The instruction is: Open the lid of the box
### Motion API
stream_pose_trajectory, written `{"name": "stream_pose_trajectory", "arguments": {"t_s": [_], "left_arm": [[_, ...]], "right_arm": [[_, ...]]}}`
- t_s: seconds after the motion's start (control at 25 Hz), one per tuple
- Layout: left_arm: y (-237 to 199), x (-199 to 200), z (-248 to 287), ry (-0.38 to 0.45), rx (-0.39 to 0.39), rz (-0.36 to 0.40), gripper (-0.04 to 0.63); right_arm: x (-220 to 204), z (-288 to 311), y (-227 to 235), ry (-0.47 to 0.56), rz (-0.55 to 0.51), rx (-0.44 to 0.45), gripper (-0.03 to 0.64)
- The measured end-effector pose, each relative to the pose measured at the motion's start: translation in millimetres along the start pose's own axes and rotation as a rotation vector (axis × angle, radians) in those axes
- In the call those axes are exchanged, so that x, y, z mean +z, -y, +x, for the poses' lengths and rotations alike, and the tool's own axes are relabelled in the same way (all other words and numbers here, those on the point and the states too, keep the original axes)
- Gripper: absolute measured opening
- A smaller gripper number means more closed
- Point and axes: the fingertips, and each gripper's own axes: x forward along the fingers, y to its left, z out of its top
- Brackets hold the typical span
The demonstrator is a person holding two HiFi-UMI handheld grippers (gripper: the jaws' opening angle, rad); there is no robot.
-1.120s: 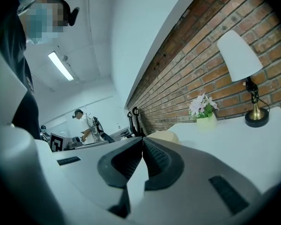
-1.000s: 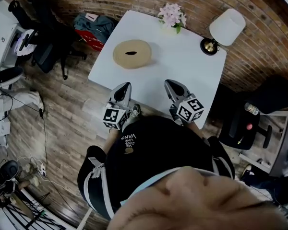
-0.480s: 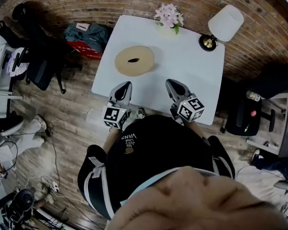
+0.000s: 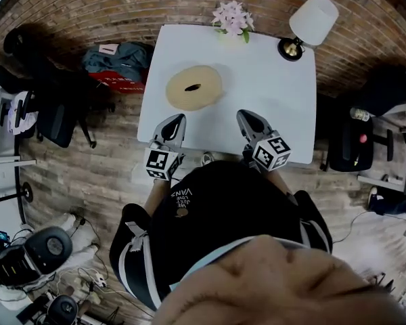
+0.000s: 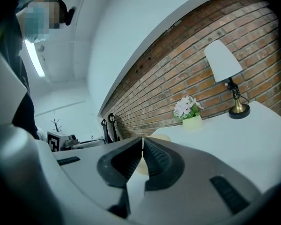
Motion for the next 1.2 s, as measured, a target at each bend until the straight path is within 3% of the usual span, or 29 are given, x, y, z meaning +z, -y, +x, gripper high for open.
{"name": "stream_pose_trajectory", "arguments": {"t_s": [0.44,0.76,0.88,1.0,1.2], "left_arm": [[-10,-4,26,-0.03,-0.089,0.014,0.011],[-15,1,62,-0.07,-0.105,0.075,0.011],[-20,-1,73,-0.106,-0.106,0.103,0.012],[-23,-5,85,-0.147,-0.126,0.119,0.016],[-26,-16,100,-0.229,-0.173,0.122,0.212]], "right_arm": [[-4,6,7,0.0,0.018,-0.057,0.005],[-6,24,30,-0.044,0.004,-0.036,0.01],[-9,35,39,-0.079,-0.02,-0.021,0.122],[-15,46,48,-0.126,-0.066,-0.001,0.163],[-31,68,54,-0.217,-0.138,0.073,0.253]]}}
